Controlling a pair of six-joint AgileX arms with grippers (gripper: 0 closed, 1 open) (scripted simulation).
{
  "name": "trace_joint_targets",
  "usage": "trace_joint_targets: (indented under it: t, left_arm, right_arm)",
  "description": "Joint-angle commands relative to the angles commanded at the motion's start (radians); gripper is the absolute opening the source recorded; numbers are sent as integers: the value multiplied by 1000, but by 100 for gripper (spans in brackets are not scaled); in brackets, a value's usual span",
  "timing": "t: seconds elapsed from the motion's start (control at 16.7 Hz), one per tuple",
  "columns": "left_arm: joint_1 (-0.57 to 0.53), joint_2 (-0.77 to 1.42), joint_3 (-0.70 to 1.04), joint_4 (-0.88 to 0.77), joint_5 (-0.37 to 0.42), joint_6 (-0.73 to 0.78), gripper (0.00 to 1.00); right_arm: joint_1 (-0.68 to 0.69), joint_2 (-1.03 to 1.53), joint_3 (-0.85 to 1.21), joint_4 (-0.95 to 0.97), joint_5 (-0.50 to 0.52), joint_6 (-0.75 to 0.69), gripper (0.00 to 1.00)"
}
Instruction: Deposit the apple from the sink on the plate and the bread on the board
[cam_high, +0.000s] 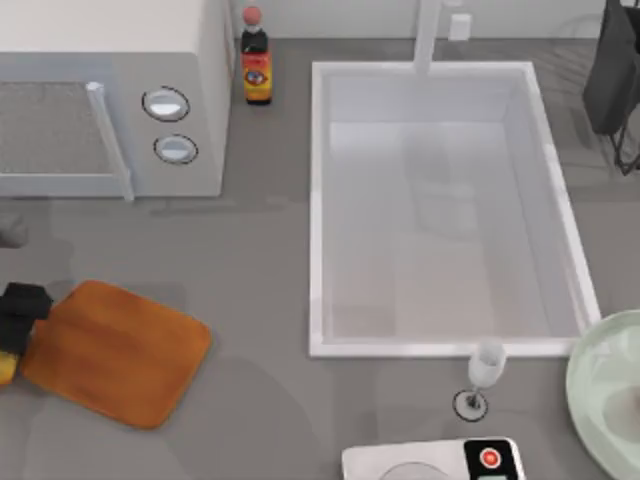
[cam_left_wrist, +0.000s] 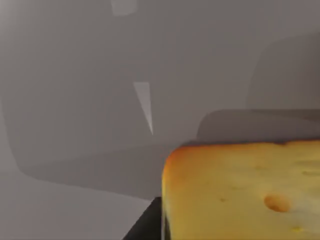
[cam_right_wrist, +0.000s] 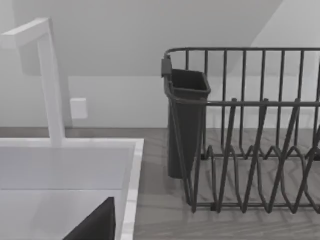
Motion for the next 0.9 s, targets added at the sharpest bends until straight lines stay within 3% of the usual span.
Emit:
trace_joint_targets:
  t: [0.42, 0.9]
  left_arm:
    - [-2, -23, 33, -40, 5, 0, 0]
    - [-4, -134, 233, -358, 4, -4, 0]
  right_arm:
    - [0, 0, 0, 0, 0, 0, 100]
    - [0, 0, 0, 0, 0, 0, 100]
